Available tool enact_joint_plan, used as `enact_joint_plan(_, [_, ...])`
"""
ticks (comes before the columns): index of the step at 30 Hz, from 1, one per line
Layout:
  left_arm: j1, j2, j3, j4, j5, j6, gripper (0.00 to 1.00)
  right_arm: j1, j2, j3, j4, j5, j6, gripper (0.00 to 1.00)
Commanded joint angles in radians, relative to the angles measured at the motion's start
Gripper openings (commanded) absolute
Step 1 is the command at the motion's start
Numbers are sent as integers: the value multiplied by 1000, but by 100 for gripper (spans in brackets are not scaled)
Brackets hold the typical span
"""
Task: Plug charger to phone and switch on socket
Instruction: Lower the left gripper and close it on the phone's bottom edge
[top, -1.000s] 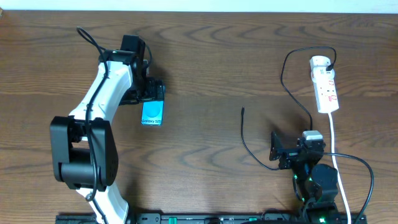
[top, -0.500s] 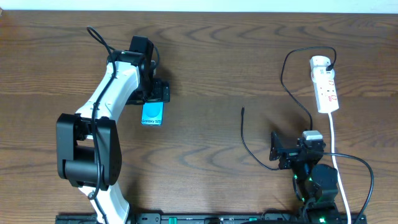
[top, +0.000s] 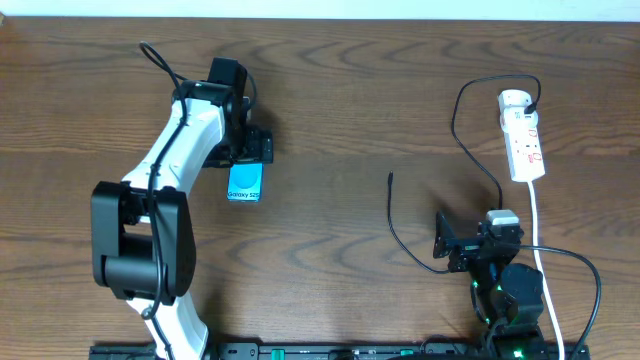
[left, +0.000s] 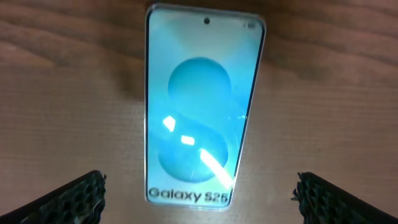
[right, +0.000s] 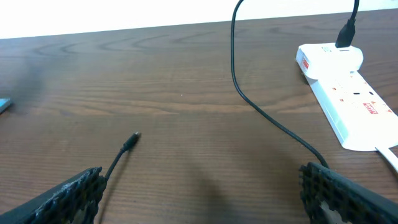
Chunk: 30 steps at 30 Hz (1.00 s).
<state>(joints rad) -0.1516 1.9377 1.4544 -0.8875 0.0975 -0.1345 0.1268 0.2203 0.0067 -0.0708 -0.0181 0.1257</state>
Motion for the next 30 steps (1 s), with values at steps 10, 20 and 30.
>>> enact_joint_plan(10, [2, 23, -46, 53, -21, 2, 98, -1, -4, -1, -5, 8, 8, 99])
enact_joint_plan(20, [2, 77, -46, 60, -21, 2, 98, -1, -4, -1, -5, 8, 8, 99])
enact_joint_plan(30, [2, 96, -46, 76, -21, 2, 98, -1, -4, -1, -5, 8, 8, 99])
